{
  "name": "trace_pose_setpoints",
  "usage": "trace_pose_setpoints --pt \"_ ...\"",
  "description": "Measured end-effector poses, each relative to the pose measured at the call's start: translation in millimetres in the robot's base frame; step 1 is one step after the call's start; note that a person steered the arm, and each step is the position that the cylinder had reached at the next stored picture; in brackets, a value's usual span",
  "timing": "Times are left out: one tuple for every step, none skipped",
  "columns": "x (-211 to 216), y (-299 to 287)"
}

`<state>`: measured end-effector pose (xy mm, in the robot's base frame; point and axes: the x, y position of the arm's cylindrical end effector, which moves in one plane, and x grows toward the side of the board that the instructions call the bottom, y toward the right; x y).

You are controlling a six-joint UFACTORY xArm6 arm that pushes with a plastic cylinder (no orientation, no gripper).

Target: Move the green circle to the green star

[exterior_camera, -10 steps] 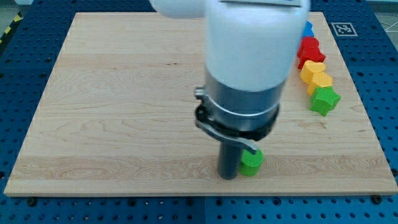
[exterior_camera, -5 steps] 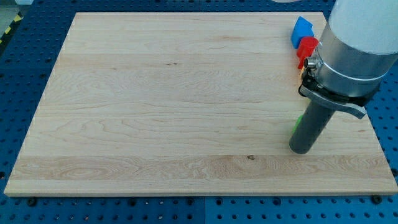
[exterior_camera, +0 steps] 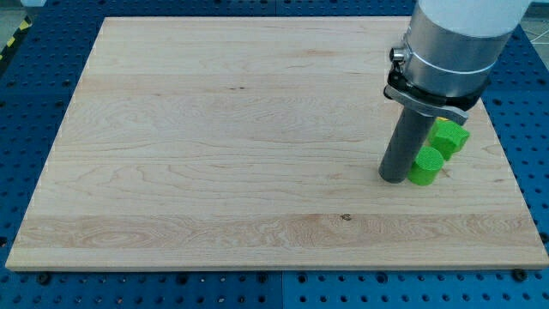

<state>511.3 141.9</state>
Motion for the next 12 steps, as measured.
trace_pose_setpoints --pt "-15 2" --pt "-16 8" --pt "-11 24" --pt "-8 44" --pt "-8 53" --pt "-5 43" --pt "7 37" --pt "17 35" --pt "26 35" --pt "28 37" --pt "28 42" --pt "40 46"
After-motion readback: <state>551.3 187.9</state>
